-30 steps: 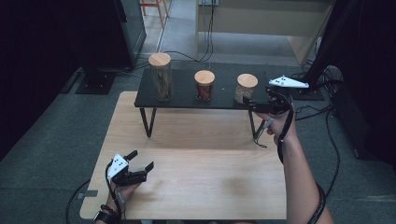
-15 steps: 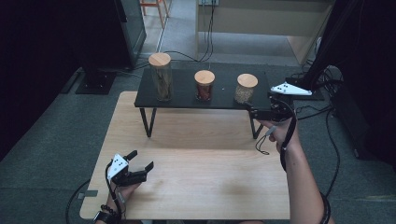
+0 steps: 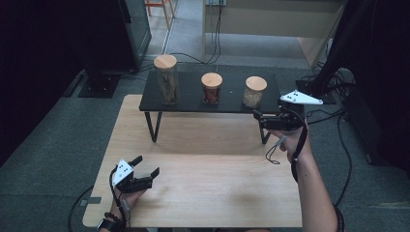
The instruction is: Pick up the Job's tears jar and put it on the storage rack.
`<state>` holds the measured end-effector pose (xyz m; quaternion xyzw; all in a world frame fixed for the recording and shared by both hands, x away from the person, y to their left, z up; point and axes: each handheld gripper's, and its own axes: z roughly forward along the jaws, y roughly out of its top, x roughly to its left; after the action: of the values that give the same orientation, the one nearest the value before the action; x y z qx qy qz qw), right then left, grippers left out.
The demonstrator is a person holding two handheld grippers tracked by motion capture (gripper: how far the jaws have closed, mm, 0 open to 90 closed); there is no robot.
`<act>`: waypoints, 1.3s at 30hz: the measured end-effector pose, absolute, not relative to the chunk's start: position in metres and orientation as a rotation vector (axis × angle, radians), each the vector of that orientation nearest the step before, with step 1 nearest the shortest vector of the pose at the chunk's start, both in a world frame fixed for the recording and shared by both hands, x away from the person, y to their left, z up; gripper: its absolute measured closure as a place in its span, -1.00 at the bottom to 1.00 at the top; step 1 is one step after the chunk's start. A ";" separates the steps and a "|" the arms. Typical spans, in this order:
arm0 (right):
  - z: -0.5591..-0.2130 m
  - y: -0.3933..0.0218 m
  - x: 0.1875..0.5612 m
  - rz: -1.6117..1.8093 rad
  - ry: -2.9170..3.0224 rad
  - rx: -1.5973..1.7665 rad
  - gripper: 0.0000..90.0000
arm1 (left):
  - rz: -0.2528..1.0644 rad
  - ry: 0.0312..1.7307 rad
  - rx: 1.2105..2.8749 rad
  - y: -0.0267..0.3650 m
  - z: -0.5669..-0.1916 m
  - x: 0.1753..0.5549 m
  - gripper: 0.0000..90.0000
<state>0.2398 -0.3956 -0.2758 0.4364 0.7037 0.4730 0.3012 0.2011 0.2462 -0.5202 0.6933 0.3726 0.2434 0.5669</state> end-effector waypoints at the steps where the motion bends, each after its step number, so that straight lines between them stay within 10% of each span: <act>1: -0.276 -0.396 0.239 1.252 1.871 1.155 -0.97 | 0.571 0.877 1.627 0.246 -0.520 0.201 -0.77; 39: -0.300 -0.416 0.208 1.215 1.865 1.138 -0.97 | 0.585 0.868 1.643 0.243 -0.519 0.200 -0.77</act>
<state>0.2076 -0.4163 -0.3002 0.4318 0.7080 0.4613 0.3153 0.1997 0.2434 -0.5194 0.6977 0.3684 0.2486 0.5619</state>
